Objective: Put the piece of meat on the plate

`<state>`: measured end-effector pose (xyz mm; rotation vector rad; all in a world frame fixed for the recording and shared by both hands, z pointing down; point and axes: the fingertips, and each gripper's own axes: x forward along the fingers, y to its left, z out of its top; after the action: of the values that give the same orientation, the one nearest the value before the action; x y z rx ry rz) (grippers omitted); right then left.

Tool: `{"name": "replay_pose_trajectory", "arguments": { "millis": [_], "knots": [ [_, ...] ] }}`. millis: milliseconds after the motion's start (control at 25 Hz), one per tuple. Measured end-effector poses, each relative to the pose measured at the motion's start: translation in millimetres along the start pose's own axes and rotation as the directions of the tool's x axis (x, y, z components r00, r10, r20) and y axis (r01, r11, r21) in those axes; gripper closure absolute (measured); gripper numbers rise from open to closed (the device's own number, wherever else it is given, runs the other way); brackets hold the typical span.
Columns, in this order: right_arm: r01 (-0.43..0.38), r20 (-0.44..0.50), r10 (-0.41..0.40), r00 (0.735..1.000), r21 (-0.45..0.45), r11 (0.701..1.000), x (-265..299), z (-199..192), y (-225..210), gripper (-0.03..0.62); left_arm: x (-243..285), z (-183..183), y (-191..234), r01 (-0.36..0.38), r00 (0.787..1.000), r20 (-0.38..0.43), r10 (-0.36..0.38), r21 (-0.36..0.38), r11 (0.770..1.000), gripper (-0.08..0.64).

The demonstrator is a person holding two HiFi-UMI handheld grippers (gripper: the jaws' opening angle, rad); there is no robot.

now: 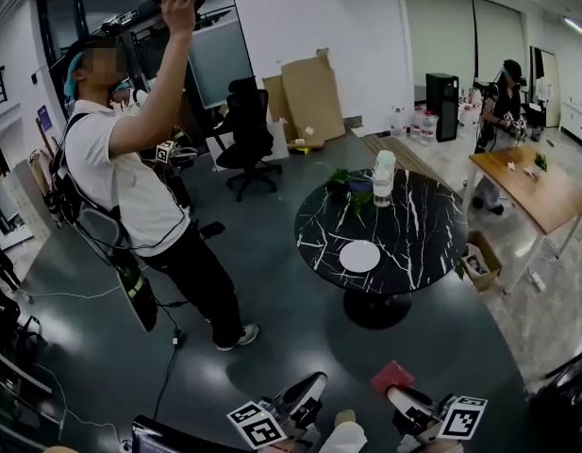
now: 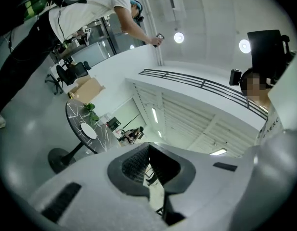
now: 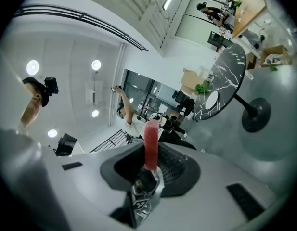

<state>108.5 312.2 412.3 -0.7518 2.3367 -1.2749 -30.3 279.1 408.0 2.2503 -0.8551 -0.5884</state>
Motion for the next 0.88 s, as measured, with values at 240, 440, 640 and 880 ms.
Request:
{"name": "replay_pose_trajectory", "arguments": {
  "millis": [240,440,640,880],
  "knots": [
    [0.027,0.013,-0.027,1.0,-0.01,1.0,37.1,45.0,-33.0,0.509,59.4,32.4,30.8,0.064,0.998,-0.007,-0.064,0.01,0.998,0.552],
    [0.033,0.011,-0.033,0.999,-0.008,0.999,81.0,77.7,-51.9,0.509,79.8,53.6,69.2,0.043,0.999,-0.003,-0.043,-0.014,0.999,0.552],
    [0.038,-0.023,-0.039,0.999,-0.023,0.999,121.7,95.8,-64.6,0.509,95.2,83.1,106.8,0.025,0.999,0.026,-0.024,-0.033,0.999,0.553],
    [0.064,-0.03,-0.066,0.997,-0.046,0.997,153.6,115.0,-75.3,0.509,122.3,108.3,130.1,0.064,0.998,0.021,-0.064,-0.026,0.998,0.552]
  ]
}}
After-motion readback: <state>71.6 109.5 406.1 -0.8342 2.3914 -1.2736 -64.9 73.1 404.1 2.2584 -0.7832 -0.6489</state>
